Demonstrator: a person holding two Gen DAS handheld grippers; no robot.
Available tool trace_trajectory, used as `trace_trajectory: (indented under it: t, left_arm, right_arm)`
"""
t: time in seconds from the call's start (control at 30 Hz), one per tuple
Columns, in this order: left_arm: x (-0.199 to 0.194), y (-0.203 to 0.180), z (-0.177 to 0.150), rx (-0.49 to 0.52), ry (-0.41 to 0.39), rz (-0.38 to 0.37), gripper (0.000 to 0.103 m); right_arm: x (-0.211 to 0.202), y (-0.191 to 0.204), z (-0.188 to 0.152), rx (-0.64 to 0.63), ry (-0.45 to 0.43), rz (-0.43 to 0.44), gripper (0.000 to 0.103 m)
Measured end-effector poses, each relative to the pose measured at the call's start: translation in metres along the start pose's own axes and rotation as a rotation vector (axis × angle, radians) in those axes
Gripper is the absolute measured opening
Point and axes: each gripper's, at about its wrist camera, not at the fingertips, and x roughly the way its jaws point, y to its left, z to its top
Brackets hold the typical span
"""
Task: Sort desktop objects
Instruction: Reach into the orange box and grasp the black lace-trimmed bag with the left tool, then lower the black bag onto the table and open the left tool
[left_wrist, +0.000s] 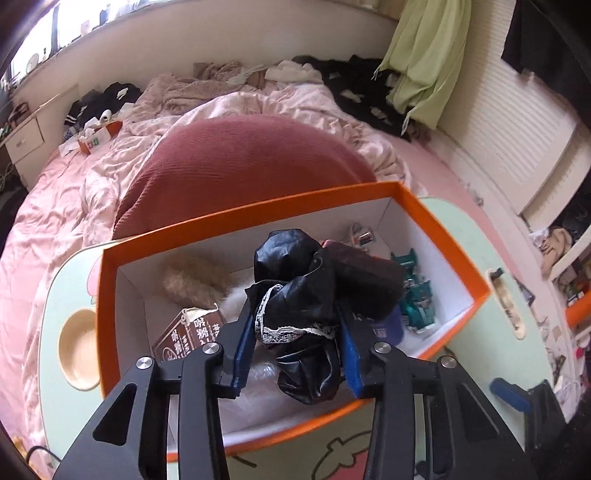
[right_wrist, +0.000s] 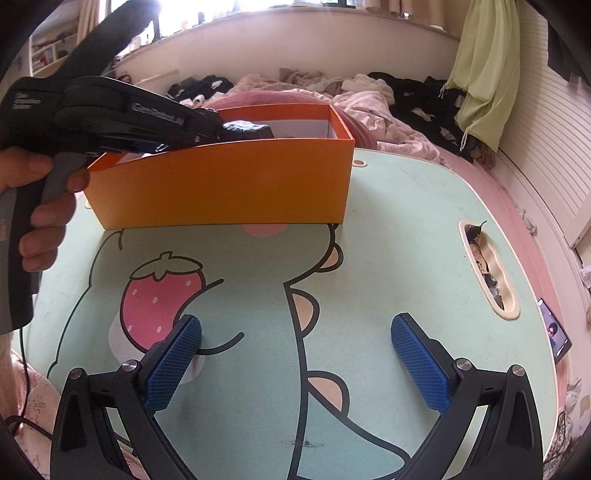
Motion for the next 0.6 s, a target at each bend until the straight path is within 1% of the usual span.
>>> trace_trajectory:
  t: [0.13, 0.2, 0.3, 0.37, 0.43, 0.5, 0.53, 0.57, 0.6]
  left_arm:
    - [-0.046, 0.004, -0.004, -0.005, -0.108, -0.041, 0.041]
    - [-0.074, 0.007, -0.011, -0.010, -0.167, -0.090, 0.041]
    - [-0.100, 0.004, -0.028, 0.008, -0.206, -0.139, 0.041]
    - [-0.104, 0.005, -0.044, 0.018, -0.189, -0.164, 0.041]
    - [-0.099, 0.007, -0.061, 0.009, -0.159, -0.195, 0.041]
    - [-0.088, 0.008, -0.074, -0.002, -0.139, -0.181, 0.042]
    - [-0.080, 0.010, -0.080, -0.009, -0.129, -0.166, 0.045]
    - [-0.073, 0.012, -0.084, -0.021, -0.120, -0.161, 0.051]
    - [-0.066, 0.017, -0.088, -0.047, -0.108, -0.164, 0.055]
  right_arm:
    - [-0.001, 0.000, 0.000, 0.000, 0.000, 0.000, 0.103]
    - [-0.001, -0.001, 0.000, 0.000, 0.000, 0.000, 0.103]
    - [-0.001, -0.001, 0.000, 0.000, 0.000, 0.000, 0.103]
    - [-0.001, -0.001, 0.000, 0.001, 0.000, 0.000, 0.103]
    - [0.000, -0.001, 0.000, 0.001, 0.000, 0.000, 0.103]
    - [-0.001, -0.001, -0.001, 0.001, 0.000, 0.000, 0.103]
    - [-0.001, -0.001, 0.000, 0.001, 0.000, 0.000, 0.103]
    - [-0.002, -0.001, 0.000, 0.001, 0.000, 0.000, 0.103]
    - [-0.002, -0.001, -0.001, 0.001, 0.000, 0.000, 0.103]
